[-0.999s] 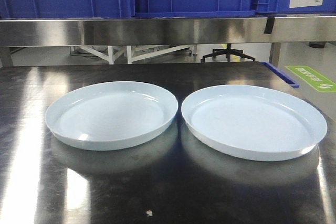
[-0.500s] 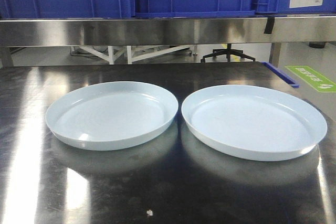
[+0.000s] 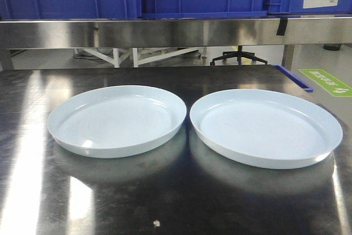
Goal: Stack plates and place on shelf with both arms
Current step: 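Release the plate and raise the left gripper away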
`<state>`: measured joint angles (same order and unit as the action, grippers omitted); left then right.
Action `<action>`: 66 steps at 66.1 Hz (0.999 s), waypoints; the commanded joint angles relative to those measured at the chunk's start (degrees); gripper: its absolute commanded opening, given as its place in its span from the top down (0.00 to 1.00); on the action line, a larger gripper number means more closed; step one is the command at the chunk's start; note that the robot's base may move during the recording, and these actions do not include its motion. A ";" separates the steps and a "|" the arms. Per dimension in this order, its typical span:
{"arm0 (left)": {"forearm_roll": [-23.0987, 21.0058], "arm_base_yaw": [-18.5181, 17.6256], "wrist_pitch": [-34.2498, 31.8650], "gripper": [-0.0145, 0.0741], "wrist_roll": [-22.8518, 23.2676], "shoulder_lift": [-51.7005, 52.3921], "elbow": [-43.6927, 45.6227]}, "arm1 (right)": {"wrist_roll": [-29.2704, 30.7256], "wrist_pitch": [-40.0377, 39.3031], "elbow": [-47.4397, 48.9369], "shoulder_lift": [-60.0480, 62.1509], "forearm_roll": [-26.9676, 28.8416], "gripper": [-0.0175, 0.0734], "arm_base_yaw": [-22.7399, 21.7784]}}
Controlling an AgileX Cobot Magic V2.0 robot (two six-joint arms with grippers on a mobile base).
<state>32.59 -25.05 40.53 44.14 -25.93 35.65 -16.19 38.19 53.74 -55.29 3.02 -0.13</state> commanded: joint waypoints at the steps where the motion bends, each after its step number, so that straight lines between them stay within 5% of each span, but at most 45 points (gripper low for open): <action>1: -1.58 -0.11 -7.00 0.74 -1.85 -0.21 0.71 | 0.24 -3.69 2.25 0.44 0.13 0.20 0.04; 33: -4.80 -0.11 -10.47 0.74 -21.58 -0.21 -1.02 | 0.24 -3.54 2.25 0.44 0.13 0.20 0.04; 48: -6.67 -0.11 -10.52 0.74 -26.41 -0.21 -4.54 | 0.24 -3.47 2.25 0.44 0.13 0.20 0.04; 66: -6.77 -0.11 -10.51 0.74 -26.36 -0.21 -6.61 | 0.24 -2.92 2.25 0.44 0.13 0.20 0.04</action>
<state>25.17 -25.05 34.36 17.91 -25.93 27.47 -16.19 38.61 53.74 -55.29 3.02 -0.13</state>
